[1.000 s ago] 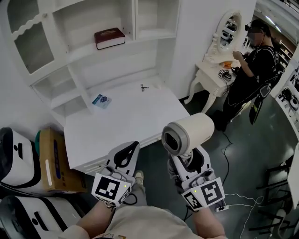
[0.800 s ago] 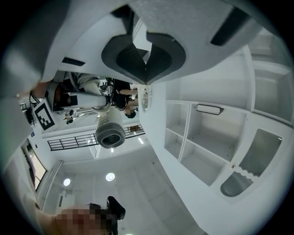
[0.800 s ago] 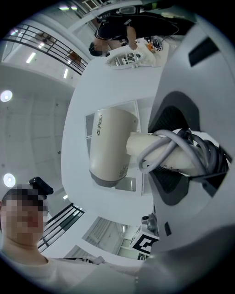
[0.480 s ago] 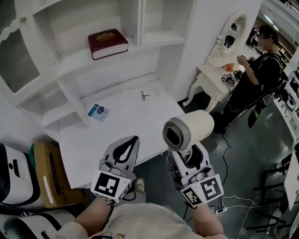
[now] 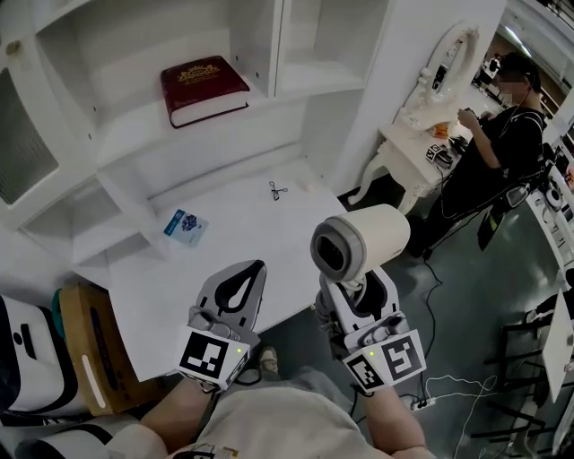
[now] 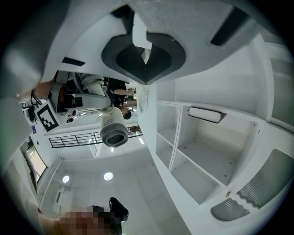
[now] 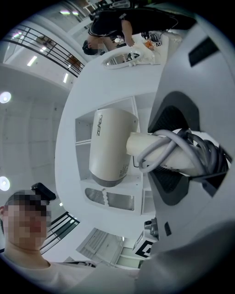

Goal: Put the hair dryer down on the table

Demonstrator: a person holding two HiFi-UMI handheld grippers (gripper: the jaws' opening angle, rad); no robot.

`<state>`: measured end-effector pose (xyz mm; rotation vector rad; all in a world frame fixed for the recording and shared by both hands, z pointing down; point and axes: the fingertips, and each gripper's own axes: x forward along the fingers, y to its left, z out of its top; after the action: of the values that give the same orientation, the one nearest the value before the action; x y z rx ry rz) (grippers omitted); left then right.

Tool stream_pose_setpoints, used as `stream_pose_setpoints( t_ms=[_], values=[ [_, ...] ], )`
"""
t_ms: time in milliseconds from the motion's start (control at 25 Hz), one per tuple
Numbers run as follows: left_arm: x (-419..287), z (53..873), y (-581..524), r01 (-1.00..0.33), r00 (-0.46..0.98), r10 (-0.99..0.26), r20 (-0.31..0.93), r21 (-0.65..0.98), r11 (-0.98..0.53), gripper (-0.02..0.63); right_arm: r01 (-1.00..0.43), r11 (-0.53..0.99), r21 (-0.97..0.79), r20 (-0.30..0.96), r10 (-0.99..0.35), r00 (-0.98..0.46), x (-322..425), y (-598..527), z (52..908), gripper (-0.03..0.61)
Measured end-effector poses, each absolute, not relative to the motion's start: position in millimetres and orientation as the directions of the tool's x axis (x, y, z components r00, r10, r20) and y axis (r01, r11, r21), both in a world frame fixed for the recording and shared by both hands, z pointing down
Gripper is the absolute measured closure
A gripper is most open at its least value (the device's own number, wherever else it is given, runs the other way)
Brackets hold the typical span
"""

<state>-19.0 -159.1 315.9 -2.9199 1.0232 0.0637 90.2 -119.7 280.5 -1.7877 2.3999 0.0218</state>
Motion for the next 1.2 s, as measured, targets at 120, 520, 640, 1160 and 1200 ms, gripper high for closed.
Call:
stream_pose_setpoints(
  t_ms=[120,520,640,1160,1200],
  values=[
    [-18.4,314.8,-169.1,-0.631,0.776,-0.629,-0.052,-0.036,-0.775,0.600,-0.953,0.293,-0.072,-0.121,-0.951,-0.283,93.5,-127.5,280.4,0.356],
    [-4.6,309.6,-181.2,-0.639,0.769,-0.638,-0.053,-0.008,-0.769,0.600,-0.944,0.325,-0.061,-0.118,-0.941,-0.316,108.7,-150.5,273.7,0.356],
    [-1.7,311.4,-182.3,-0.648,0.761,-0.647,-0.046,-0.006,-0.762,0.600,-0.939,0.337,-0.067,-0.110,-0.938,-0.328,112.6,-153.9,274.7,0.356],
    [2.4,341.5,-212.3,-0.698,0.716,-0.698,0.010,0.030,-0.715,0.600,-0.924,0.377,-0.057,-0.009,-0.926,-0.377,103.9,-200.7,305.6,0.356],
    [5.9,345.8,-218.5,-0.701,0.713,-0.701,0.018,0.037,-0.712,0.600,-0.924,0.377,-0.058,0.001,-0.926,-0.378,102.7,-209.1,309.3,0.356]
  ],
)
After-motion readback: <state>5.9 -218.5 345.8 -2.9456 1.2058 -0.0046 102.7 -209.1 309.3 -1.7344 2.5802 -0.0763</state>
